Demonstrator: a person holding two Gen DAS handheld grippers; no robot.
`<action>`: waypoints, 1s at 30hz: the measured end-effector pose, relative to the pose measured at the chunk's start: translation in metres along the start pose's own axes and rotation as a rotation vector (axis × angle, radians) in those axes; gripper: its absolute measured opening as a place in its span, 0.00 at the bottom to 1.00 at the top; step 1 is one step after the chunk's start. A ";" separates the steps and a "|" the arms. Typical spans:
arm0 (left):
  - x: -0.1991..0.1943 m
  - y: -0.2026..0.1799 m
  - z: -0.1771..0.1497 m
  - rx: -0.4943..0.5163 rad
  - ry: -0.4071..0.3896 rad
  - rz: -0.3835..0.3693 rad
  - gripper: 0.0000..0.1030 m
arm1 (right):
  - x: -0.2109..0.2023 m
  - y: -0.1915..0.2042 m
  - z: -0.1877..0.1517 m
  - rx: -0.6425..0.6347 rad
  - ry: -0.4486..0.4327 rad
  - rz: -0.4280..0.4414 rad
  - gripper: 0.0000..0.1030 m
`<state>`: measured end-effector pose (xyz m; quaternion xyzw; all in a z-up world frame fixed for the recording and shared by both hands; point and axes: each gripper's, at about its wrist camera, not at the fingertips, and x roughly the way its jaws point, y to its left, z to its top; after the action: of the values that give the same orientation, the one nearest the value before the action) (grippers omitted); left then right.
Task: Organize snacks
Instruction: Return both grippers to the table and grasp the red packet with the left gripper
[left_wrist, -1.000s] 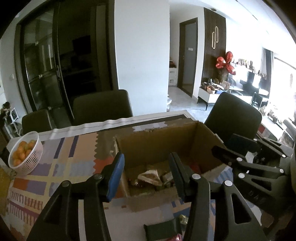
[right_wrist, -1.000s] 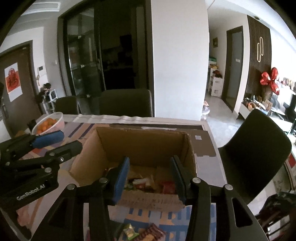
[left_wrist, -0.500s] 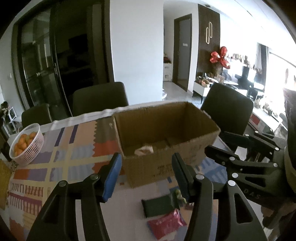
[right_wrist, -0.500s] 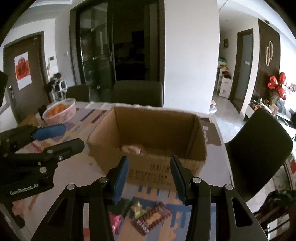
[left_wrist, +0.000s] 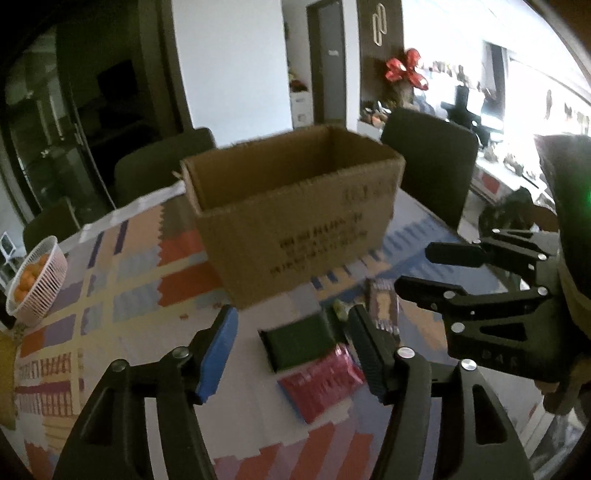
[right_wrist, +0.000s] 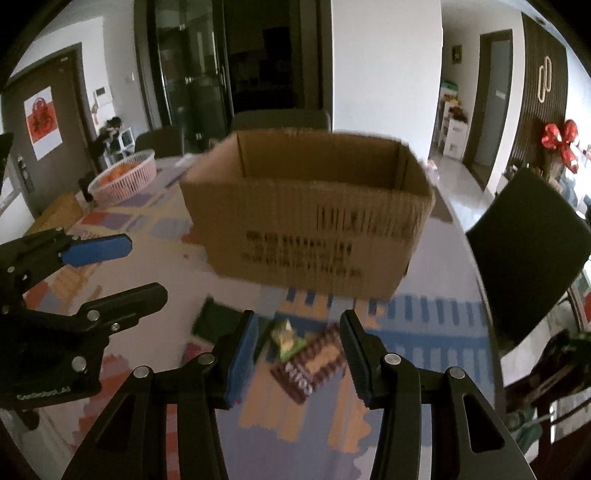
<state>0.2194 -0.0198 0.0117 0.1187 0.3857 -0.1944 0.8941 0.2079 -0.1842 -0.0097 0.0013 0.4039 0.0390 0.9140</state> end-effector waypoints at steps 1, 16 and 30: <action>0.002 -0.002 -0.003 0.010 0.009 -0.004 0.61 | 0.002 0.002 -0.003 0.000 0.008 0.001 0.46; 0.050 -0.023 -0.045 0.173 0.211 -0.101 0.67 | 0.030 0.013 -0.044 -0.041 0.143 -0.006 0.46; 0.088 -0.024 -0.049 0.214 0.299 -0.139 0.69 | 0.050 0.009 -0.057 -0.034 0.217 -0.023 0.46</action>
<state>0.2327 -0.0462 -0.0879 0.2134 0.4985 -0.2759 0.7936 0.1988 -0.1732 -0.0845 -0.0228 0.4999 0.0353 0.8651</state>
